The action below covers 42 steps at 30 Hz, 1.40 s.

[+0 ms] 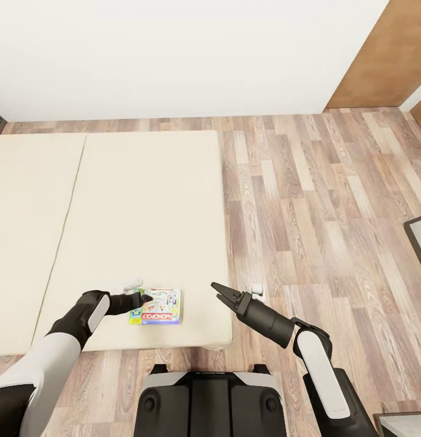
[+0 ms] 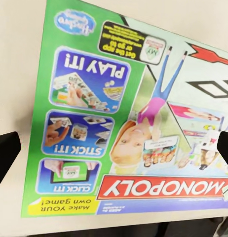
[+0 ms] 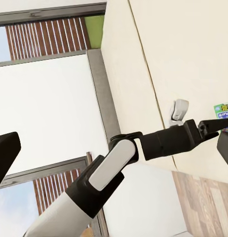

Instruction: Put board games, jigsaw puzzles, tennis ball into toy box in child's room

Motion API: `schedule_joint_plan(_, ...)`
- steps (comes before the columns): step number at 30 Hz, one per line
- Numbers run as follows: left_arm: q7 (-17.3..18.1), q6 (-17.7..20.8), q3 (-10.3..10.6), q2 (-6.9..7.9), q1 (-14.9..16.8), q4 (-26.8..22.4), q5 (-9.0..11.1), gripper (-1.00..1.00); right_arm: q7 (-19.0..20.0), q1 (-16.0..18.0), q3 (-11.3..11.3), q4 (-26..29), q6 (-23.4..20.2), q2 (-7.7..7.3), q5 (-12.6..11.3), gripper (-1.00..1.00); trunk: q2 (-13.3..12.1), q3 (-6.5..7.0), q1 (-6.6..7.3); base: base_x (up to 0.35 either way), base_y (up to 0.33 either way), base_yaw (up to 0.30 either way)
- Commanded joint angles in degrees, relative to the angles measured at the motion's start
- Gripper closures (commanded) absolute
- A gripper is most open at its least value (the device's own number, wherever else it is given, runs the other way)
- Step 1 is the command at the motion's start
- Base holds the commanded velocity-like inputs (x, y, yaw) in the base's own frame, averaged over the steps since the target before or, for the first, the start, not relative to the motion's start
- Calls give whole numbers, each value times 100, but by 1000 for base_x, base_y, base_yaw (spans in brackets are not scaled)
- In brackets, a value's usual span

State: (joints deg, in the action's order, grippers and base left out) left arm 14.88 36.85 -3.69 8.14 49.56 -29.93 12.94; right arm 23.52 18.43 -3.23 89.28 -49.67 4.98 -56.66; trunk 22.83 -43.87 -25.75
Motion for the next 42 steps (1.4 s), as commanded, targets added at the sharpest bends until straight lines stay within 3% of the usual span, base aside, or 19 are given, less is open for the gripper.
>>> schedule_joint_plan(1,14,41,-26,-3,1,-5,-2,-100,21,3,7,1,-24,3,14,-100,9,-6,-3,0,0,0)
schedule_joint_plan(42,-218,36,-27,-5,1,-4,-168,-100,25,3,7,2,-26,3,14,-100,9,-18,-3,0,0,0)
